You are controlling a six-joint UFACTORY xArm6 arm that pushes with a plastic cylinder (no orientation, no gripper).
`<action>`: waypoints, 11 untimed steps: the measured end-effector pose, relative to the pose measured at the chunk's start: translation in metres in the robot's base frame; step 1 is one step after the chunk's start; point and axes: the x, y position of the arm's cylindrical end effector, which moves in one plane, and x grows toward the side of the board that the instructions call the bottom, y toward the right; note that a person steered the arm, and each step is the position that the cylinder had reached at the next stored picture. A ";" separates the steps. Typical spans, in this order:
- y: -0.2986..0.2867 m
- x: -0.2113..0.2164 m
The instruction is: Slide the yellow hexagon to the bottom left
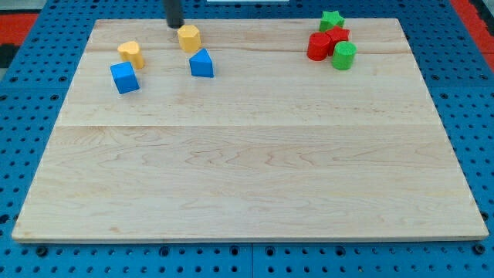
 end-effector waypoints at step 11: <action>-0.036 0.105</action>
